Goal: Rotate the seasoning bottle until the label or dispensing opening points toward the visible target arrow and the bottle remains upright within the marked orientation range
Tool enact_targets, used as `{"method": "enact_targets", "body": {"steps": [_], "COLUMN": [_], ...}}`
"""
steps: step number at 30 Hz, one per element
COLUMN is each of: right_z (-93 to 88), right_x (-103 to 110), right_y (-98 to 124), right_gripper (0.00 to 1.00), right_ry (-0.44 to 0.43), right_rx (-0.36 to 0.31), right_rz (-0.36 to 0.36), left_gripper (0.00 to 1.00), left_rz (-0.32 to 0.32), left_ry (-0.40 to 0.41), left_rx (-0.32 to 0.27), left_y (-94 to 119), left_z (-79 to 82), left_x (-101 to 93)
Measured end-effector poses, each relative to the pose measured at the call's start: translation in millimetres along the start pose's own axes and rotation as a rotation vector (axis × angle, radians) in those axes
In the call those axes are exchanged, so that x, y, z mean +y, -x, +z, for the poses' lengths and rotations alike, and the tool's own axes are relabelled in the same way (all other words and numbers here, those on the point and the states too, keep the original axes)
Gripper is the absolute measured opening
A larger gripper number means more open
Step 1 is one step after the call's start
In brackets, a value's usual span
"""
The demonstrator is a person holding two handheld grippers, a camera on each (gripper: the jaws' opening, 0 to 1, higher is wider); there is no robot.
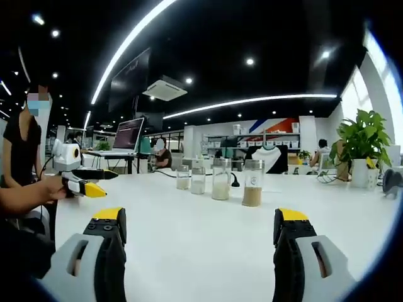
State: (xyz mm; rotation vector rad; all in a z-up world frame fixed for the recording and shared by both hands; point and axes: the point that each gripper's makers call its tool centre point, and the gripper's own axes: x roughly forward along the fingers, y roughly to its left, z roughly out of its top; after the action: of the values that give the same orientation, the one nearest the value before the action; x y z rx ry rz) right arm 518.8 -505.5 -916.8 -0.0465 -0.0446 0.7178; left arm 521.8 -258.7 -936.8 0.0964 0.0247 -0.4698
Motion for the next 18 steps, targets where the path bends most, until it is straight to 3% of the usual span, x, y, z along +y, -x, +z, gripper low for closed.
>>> {"method": "enact_targets", "body": {"steps": [6, 13, 18], "right_z": [-1.4, -0.4, 5.5], "right_x": [-2.6, -2.0, 0.2], "right_y": [-0.6, 0.4, 1.9], "right_gripper": [0.99, 0.99, 0.99], "right_ry": [0.009, 0.008, -0.013], "right_rx": [0.007, 0.003, -0.03], "right_rz": [-0.004, -0.006, 0.007], "left_gripper": [0.98, 0.98, 0.99], "left_rz": [-0.002, 0.001, -0.001], "left_ry": [-0.022, 0.006, -0.009], "left_rx": [0.013, 0.004, 0.011], "left_y": [-0.5, 0.6, -0.1], "left_z": [-2.1, -0.7, -2.0], "left_x": [-2.2, -0.2, -1.4]}}
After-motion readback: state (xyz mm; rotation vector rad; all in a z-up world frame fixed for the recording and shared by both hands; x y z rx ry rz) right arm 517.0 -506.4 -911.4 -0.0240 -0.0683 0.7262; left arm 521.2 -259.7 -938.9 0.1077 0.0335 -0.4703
